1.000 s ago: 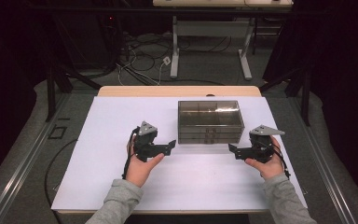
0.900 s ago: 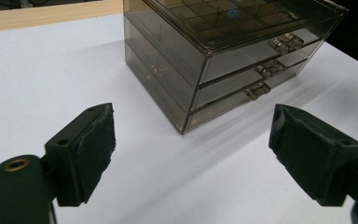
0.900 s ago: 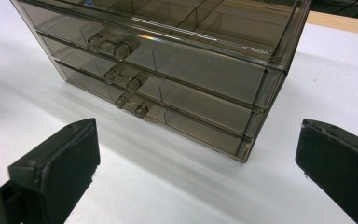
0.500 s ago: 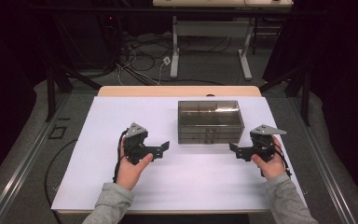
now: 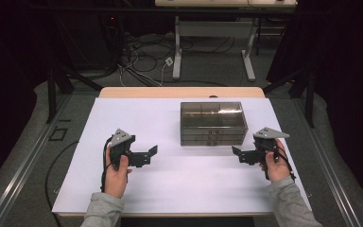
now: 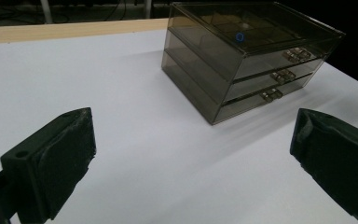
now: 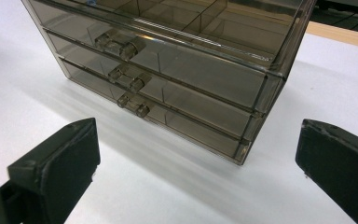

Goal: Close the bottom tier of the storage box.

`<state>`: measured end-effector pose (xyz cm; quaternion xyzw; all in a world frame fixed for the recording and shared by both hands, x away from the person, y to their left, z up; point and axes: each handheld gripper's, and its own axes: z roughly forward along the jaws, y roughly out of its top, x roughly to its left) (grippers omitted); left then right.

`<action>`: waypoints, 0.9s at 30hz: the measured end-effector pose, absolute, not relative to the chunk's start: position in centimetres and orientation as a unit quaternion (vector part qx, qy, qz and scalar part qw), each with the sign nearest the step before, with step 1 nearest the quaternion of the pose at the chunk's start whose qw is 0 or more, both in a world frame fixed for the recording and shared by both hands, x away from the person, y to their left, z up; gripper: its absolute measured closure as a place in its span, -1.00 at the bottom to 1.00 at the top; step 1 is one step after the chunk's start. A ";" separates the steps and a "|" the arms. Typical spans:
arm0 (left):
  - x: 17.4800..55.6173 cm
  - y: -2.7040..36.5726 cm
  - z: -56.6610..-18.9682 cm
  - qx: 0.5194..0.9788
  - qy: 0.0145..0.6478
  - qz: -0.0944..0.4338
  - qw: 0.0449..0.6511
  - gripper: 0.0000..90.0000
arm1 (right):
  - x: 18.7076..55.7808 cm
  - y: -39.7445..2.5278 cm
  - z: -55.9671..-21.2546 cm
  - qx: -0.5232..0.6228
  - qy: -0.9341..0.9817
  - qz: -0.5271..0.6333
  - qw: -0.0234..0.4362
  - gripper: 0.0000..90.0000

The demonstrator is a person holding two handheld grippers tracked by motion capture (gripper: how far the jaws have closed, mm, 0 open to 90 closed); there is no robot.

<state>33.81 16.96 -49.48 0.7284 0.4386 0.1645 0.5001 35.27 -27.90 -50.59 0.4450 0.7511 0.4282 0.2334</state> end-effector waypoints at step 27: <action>31.3 22.1 -50.8 0.686 0.475 0.183 0.520 -0.99 | 31.9 -32.2 -52.6 0.515 0.691 0.434 0.263 -1.00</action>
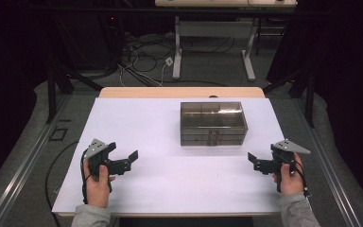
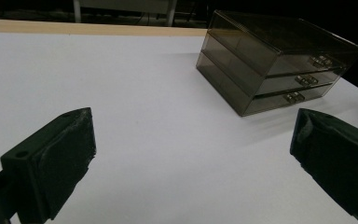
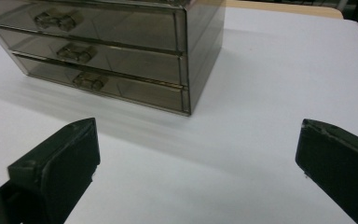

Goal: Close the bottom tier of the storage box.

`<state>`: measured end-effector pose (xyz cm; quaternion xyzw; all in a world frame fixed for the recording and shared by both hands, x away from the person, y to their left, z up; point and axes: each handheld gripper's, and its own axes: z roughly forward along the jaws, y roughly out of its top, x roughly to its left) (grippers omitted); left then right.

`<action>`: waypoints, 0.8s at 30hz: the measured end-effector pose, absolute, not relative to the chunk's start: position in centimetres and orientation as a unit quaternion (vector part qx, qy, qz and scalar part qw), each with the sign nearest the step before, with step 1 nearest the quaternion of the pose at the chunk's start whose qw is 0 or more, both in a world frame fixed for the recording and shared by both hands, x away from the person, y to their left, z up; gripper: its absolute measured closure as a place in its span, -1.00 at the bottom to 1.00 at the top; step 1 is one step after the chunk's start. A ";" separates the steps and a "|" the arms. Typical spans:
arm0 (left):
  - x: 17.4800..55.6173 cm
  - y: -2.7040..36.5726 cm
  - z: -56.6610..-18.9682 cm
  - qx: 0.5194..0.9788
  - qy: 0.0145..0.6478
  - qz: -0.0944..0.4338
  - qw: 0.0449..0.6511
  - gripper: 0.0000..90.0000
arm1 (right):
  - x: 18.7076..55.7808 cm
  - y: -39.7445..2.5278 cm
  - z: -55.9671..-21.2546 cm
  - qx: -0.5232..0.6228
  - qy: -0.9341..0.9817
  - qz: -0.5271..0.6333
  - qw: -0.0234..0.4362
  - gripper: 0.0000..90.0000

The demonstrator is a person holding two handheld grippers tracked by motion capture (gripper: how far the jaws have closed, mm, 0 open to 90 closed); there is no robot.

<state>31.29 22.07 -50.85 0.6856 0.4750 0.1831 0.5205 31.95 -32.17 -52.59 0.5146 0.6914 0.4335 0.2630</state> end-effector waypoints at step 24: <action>32.0 23.7 -53.5 0.679 0.504 0.185 0.500 -0.99 | 32.1 -32.5 -55.0 0.525 0.698 0.416 0.252 -1.00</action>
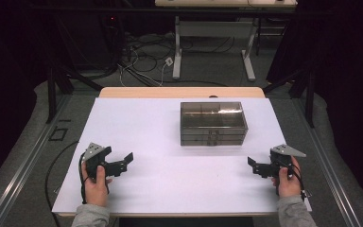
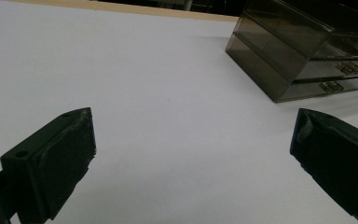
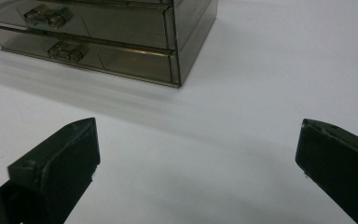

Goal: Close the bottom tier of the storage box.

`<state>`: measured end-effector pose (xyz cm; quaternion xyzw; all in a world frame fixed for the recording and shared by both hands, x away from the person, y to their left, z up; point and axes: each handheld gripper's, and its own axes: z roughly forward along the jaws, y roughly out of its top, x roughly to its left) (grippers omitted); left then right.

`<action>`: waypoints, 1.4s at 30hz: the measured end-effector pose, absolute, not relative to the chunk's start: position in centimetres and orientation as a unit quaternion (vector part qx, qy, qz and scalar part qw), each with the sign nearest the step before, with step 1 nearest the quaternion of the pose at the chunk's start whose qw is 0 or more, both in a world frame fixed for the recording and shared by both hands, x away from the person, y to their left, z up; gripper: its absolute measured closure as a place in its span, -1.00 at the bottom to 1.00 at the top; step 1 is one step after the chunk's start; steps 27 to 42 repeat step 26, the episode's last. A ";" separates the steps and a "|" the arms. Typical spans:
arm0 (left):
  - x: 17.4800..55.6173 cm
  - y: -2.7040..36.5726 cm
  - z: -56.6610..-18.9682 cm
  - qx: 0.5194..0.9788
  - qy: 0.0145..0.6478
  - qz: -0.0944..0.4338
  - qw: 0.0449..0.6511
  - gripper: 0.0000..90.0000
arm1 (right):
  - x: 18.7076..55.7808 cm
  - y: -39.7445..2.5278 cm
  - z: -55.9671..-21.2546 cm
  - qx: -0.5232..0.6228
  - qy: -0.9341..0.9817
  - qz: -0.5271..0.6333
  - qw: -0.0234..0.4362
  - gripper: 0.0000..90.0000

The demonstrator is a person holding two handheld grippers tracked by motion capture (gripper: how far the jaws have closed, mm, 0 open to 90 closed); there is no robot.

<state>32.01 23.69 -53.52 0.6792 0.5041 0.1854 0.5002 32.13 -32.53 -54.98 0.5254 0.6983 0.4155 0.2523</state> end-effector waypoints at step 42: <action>32.3 23.6 -53.8 0.683 0.507 0.181 0.494 -0.99 | 32.1 -32.3 -55.6 0.519 0.713 0.406 0.239 -1.00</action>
